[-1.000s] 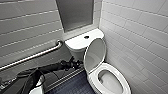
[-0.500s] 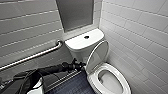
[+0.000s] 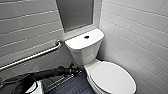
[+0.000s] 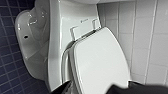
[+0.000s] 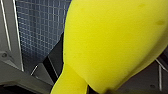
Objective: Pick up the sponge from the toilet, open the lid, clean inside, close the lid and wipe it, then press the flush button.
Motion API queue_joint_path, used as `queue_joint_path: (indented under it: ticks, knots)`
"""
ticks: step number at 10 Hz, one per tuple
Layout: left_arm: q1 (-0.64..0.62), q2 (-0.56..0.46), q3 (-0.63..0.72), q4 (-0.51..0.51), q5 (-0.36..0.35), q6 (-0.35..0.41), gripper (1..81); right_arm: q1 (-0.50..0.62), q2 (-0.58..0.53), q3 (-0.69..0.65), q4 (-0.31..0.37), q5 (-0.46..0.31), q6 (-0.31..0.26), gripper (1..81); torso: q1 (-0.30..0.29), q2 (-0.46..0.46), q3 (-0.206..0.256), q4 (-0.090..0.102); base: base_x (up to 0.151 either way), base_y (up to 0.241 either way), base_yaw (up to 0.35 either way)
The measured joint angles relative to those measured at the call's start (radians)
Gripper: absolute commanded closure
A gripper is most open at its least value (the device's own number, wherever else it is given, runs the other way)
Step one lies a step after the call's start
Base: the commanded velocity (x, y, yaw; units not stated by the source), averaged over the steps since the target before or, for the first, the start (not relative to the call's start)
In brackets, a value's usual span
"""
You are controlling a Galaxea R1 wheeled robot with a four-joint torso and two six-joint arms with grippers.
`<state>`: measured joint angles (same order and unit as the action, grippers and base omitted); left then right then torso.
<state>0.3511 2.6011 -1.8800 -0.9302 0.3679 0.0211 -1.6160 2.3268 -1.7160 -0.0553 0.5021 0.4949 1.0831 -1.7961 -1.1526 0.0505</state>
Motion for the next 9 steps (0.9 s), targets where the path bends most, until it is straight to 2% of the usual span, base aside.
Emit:
queue_joint_path:
  ticks: [1, 2, 5, 6, 8, 9]
  knots:
    - [0.0, -0.046, 0.045, 0.01, -0.001, 0.0, 1.0, 0.006, 0.0, 0.012, 0.03, 0.001, -0.02, 81.1, 0.0, 0.0, 0.0, 0.0, 0.0, 0.0, 0.0]
    - [0.001, -0.084, 0.104, 0.017, 0.001, 0.0, 1.0, 0.007, 0.0, 0.029, 0.063, 0.003, -0.073, 81.1, 0.0, 0.0, 0.0, 0.0, 0.0, 0.0, 0.0]
    - [0.047, -0.179, 0.259, 0.062, 0.01, 0.0, 1.0, 0.007, -0.008, 0.093, 0.228, -0.001, -0.317, 81.1, 0.0, 0.0, 0.0, 0.0, 0.0, 0.0, 0.0]
    - [0.086, -0.205, 0.291, 0.099, 0.014, 0.0, 1.0, 0.007, -0.009, 0.119, 0.279, 0.003, -0.37, 81.1, 0.0, 0.0, 0.0, 0.0, 0.0, 0.0, 0.0]
    - [0.189, -0.243, 0.364, 0.179, 0.038, 0.0, 1.0, 0.007, -0.011, 0.13, 0.28, 0.001, -0.379, 81.1, 0.0, 0.0, 0.0, 0.0, 0.0, 0.0, 0.0]
    - [0.231, -0.272, 0.404, 0.21, 0.046, 0.002, 1.0, 0.007, -0.017, 0.13, 0.228, -0.005, -0.379, 81.1, 0.0, 0.0, 0.0, 0.0, 0.0, 0.0, 0.0]
